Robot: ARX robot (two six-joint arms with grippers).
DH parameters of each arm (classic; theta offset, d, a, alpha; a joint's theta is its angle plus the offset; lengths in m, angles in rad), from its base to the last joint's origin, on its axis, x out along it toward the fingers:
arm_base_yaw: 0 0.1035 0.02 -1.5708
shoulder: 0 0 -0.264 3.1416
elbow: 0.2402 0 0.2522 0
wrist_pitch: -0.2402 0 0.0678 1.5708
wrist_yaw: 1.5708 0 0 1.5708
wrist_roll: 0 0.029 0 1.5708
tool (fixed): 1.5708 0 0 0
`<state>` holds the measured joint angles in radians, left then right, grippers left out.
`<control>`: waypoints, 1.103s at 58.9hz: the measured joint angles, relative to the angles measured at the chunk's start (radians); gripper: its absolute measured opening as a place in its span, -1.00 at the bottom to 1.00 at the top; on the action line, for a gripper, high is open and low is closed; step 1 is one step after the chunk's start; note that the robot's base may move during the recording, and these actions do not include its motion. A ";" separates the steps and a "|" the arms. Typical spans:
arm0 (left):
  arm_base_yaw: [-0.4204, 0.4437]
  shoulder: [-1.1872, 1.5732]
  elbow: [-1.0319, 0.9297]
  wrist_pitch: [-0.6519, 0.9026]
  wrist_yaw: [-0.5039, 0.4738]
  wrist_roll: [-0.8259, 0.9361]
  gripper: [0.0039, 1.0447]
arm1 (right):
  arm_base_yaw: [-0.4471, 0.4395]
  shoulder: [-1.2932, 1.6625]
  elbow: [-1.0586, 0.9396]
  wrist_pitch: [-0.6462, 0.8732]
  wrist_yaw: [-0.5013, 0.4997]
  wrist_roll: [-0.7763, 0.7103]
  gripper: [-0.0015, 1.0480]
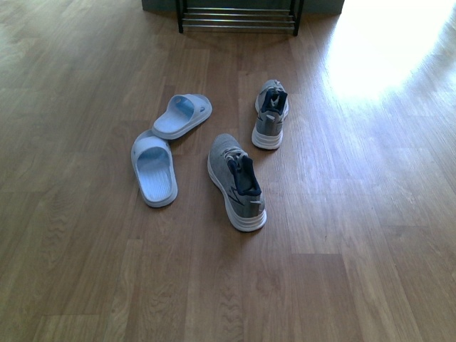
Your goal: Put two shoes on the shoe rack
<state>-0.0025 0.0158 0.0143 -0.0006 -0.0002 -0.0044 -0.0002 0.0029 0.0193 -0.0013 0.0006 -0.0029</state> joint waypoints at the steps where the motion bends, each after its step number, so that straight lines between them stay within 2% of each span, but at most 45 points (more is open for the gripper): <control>1: 0.000 0.000 0.000 0.000 0.000 0.000 0.83 | 0.000 0.000 0.000 0.000 0.000 0.000 0.82; 65: 0.000 0.000 0.000 0.000 0.000 0.000 0.83 | 0.000 0.000 0.000 0.000 0.000 0.000 0.82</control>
<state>-0.0025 0.0158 0.0143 -0.0006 -0.0002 -0.0044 -0.0002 0.0029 0.0193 -0.0013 0.0006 -0.0029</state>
